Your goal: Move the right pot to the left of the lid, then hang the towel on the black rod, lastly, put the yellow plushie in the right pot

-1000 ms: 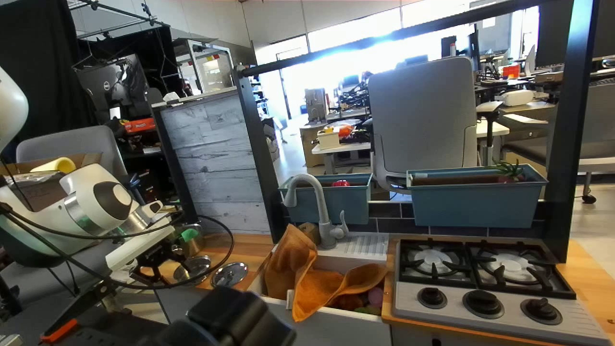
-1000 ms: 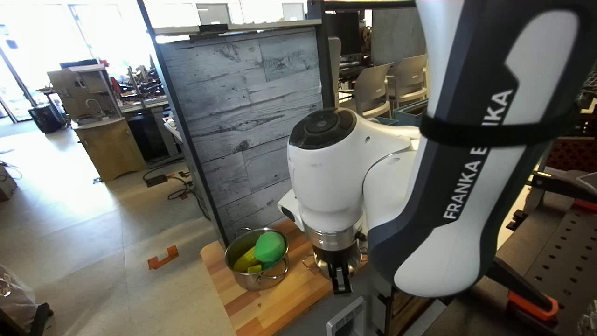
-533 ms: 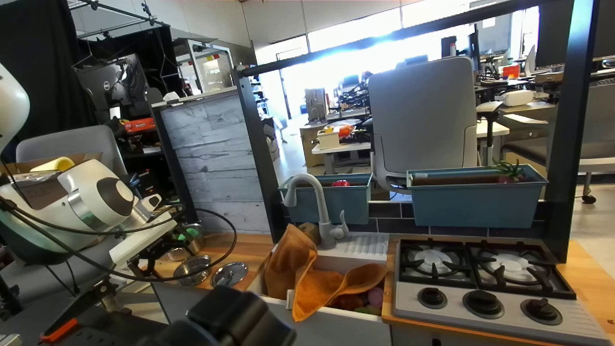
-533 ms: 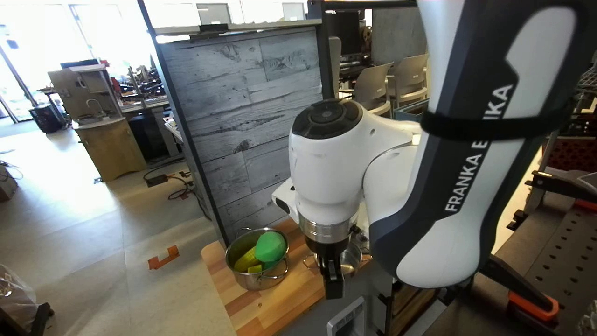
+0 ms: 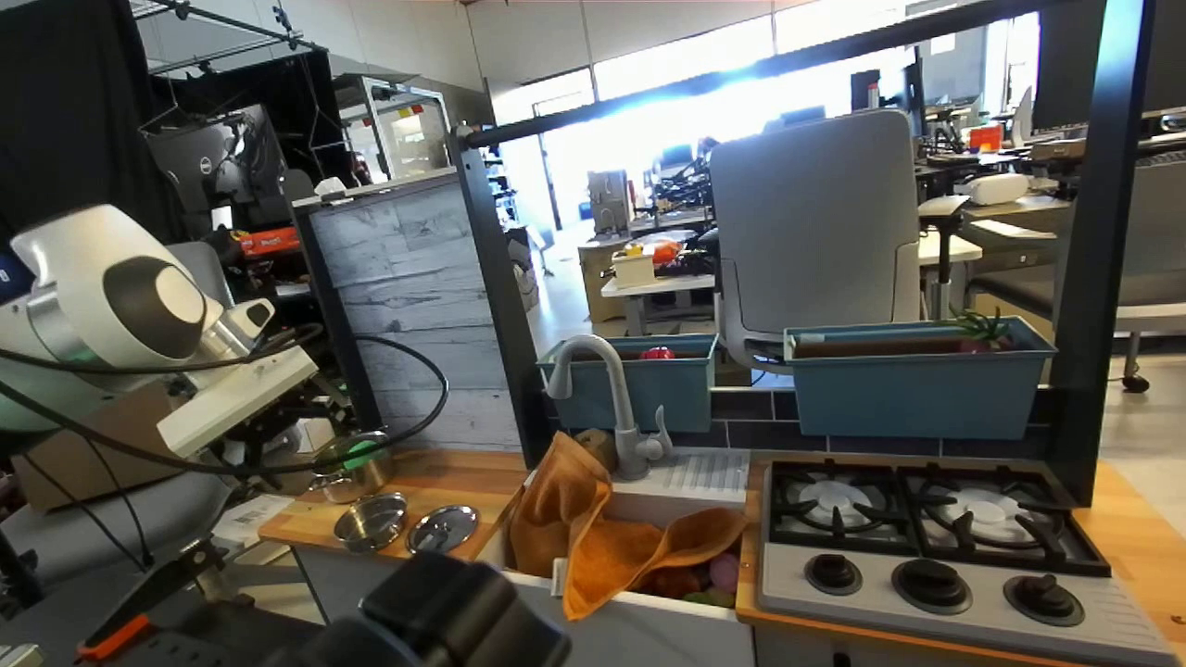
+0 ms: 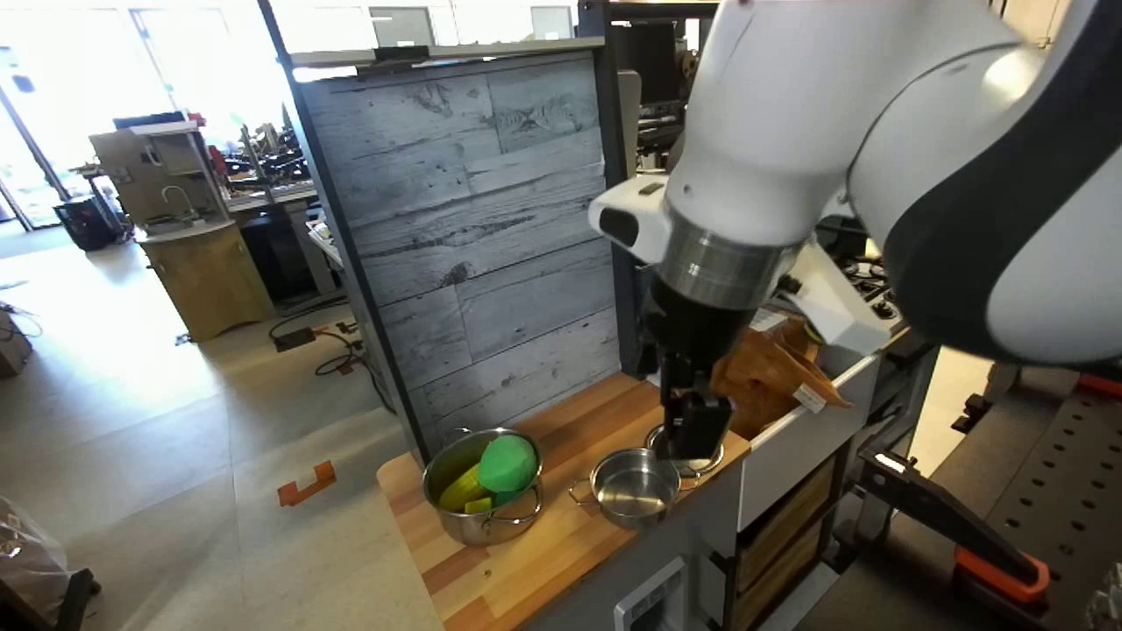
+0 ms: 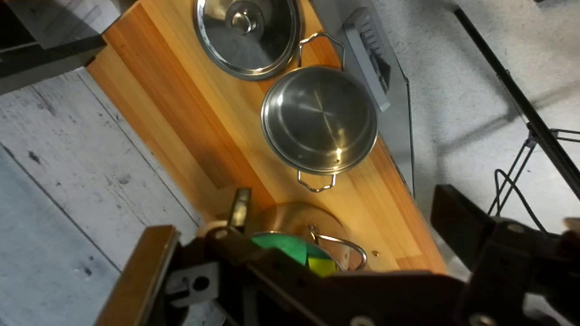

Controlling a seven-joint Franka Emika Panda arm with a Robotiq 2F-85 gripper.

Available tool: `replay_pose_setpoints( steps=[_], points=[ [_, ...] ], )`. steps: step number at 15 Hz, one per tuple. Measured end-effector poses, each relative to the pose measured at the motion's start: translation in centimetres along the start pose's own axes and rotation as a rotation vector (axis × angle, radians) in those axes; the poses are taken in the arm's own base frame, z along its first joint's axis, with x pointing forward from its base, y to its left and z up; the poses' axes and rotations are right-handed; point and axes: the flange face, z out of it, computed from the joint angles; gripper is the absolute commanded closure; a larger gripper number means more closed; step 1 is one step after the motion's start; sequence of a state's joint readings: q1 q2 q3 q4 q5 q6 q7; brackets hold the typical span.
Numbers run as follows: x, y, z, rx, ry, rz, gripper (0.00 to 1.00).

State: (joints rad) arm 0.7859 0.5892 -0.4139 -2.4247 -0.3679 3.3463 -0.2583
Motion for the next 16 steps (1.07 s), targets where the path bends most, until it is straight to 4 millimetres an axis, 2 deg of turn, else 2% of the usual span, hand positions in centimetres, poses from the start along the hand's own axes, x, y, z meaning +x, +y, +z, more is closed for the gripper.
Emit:
replay_pose_setpoints(
  steps=[5,8,9,12,14,16],
  points=[
    [-3.8,1.5,-8.2,-0.013,0.089,0.068,0.00],
    [-6.2,2.3,-12.4,-0.017,0.143,0.111,0.00],
    [-6.3,2.7,-13.6,-0.018,0.166,0.113,0.00],
    [-5.2,4.1,-16.9,-0.036,0.238,0.138,0.00],
    [-4.7,4.2,-17.9,-0.035,0.258,0.159,0.00],
    [-4.4,4.0,-18.0,-0.029,0.258,0.169,0.00]
  ],
)
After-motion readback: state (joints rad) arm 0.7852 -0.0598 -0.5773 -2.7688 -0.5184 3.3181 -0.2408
